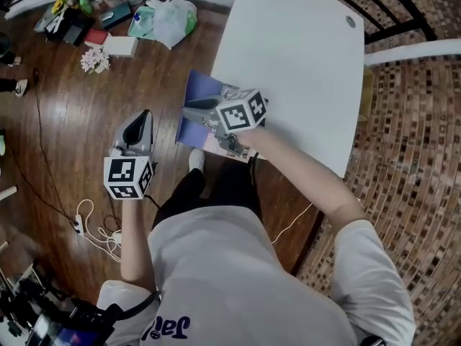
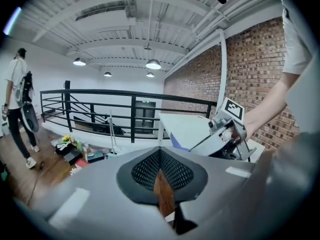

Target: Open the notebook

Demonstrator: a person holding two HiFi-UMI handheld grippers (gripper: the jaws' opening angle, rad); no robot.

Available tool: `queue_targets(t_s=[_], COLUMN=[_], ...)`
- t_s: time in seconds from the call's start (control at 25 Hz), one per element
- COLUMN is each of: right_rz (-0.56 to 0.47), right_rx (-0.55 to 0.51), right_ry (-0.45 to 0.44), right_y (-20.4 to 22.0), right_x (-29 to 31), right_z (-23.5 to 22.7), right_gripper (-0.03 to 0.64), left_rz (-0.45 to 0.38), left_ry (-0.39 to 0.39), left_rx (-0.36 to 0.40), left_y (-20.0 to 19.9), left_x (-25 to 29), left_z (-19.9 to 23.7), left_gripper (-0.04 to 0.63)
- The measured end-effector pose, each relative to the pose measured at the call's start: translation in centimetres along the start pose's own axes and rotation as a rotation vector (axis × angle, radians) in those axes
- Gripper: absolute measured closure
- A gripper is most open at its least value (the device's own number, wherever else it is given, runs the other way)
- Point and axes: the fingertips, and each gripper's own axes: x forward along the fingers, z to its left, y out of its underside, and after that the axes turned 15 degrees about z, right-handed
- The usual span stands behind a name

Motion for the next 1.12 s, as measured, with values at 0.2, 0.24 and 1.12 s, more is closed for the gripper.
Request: queue_targets(t_s=[0.2, 0.24, 1.12], right_rz=[0.130, 0.157, -0.431], right_rx=[-0.095, -0.103, -0.089], right_ry=[0.167, 0.211, 0.679], right_y=[1.8, 2.1, 5.0], right_x=[2.8, 3.2, -15.3], right_z=[-1.8, -2.3, 11.3], right_gripper=[0.571, 0.574, 0.624], left_rz=[0.005, 0.006, -0.186], left_ry=[0.033, 0.042, 0.297], left_rx=[0.004, 0.006, 0.177], left_y=[0.5, 0.5, -8.1], left_x=[0.3, 0.5, -5.6], left_z=[-1.1, -1.4, -12.6], left_gripper=[0.578, 0.578, 0.578])
